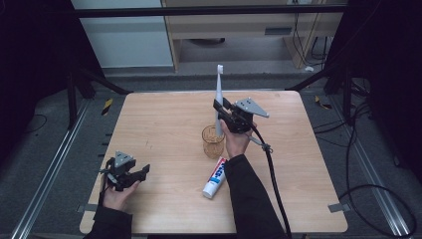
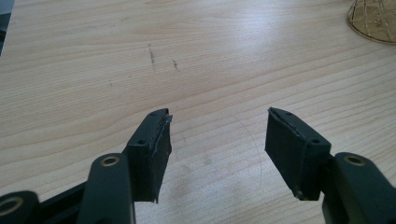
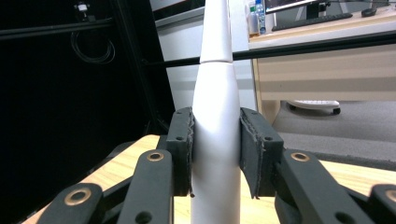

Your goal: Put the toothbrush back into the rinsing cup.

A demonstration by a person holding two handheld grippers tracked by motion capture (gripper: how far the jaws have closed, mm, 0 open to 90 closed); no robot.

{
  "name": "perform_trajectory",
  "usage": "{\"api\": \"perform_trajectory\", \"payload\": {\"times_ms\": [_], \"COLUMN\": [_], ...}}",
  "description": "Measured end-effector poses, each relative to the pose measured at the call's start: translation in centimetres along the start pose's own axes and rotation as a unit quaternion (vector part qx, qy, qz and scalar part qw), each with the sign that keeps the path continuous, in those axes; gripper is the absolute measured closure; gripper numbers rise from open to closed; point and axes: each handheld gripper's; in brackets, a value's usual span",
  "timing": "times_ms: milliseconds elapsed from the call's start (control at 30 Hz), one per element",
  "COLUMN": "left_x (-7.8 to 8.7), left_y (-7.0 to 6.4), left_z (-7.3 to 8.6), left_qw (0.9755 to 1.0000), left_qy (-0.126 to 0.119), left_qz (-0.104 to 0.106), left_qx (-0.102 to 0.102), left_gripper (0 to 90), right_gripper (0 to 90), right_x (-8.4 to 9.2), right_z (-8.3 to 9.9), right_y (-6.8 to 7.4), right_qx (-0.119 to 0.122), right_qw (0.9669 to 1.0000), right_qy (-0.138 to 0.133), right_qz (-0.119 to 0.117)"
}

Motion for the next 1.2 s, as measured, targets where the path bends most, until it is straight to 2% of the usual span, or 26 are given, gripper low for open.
{"api": "perform_trajectory", "payload": {"times_ms": [667, 1200], "left_x": [0.0, 0.0], "left_y": [0.0, 0.0], "left_z": [0.0, 0.0], "left_qw": [1.0000, 1.0000], "left_qy": [0.000, 0.000], "left_qz": [0.000, -0.001], "left_qx": [-0.001, -0.001], "left_gripper": [39.8, 39.8], "right_gripper": [66.9, 66.8], "right_x": [-0.6, -0.6], "right_z": [2.4, 3.5], "right_y": [0.0, 0.4], "right_qx": [0.003, 0.021], "right_qw": [0.9995, 0.9972], "right_qy": [0.033, 0.072], "right_qz": [-0.001, 0.000]}}
Point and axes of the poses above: each handheld gripper's, and its own axes: x roughly backward along the jaws, z roughly out of its underside, y roughly to its left, and after that the axes turned 3 degrees about -y, right-handed
